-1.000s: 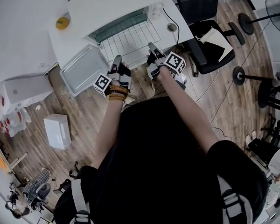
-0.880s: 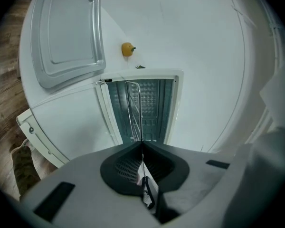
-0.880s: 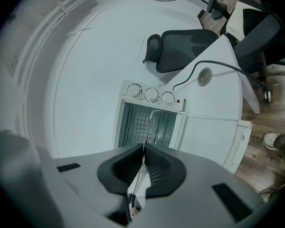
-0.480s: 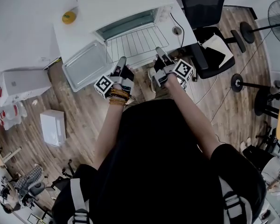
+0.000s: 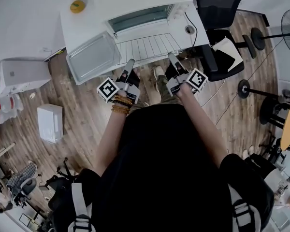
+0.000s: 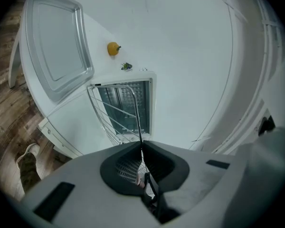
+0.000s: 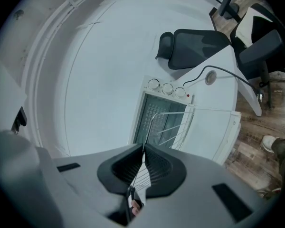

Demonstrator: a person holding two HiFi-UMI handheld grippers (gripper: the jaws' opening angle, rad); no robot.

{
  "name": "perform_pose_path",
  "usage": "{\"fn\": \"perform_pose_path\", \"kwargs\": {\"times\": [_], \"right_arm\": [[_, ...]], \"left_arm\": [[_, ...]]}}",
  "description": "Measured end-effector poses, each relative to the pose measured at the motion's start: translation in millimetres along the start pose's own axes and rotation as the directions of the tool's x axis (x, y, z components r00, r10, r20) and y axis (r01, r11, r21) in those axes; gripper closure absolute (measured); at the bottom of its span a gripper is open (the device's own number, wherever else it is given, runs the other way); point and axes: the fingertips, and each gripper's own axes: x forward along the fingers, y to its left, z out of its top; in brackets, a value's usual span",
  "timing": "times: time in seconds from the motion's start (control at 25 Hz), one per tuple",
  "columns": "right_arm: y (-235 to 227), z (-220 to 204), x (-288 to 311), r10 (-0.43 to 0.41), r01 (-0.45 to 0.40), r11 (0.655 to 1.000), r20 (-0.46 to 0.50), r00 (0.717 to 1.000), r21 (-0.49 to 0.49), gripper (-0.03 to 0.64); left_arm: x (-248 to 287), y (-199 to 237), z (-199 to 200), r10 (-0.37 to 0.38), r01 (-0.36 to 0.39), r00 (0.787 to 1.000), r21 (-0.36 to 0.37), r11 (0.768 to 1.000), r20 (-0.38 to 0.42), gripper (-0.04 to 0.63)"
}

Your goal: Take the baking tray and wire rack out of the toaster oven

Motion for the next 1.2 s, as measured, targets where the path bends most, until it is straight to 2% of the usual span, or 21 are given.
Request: {"fn": "perform_pose_path", "kwargs": {"times": [0.2,0.4,0.76,1.04,1.2], "right_arm": [[19,-30,10,0.050,-0.051,0.999,-0.071,0.996,-0.010,0.580],[31,-64,29,0.090,-0.096,0.995,-0.169,0.982,-0.026,0.580],[63,-134,72,0.168,-0.196,0.980,-0.347,0.923,-0.045,0.580],[90,-177,111,0.225,-0.268,0.962,-0.417,0.881,-0.046,0.580],[96,-201,132,0.210,-0.251,0.967,-0.450,0.868,-0.032,0.580]], "left_arm": [[-32,-9,17,-0.021,0.020,0.998,0.009,1.000,0.053,0.566],[-68,-12,39,-0.009,0.006,0.992,0.025,1.000,0.123,0.566],[-138,-11,87,0.003,-0.020,0.965,0.062,0.998,0.261,0.566],[-176,-17,132,-0.010,-0.024,0.934,0.091,0.996,0.357,0.566],[-192,-23,160,-0.024,-0.030,0.922,0.135,0.990,0.386,0.566]]}}
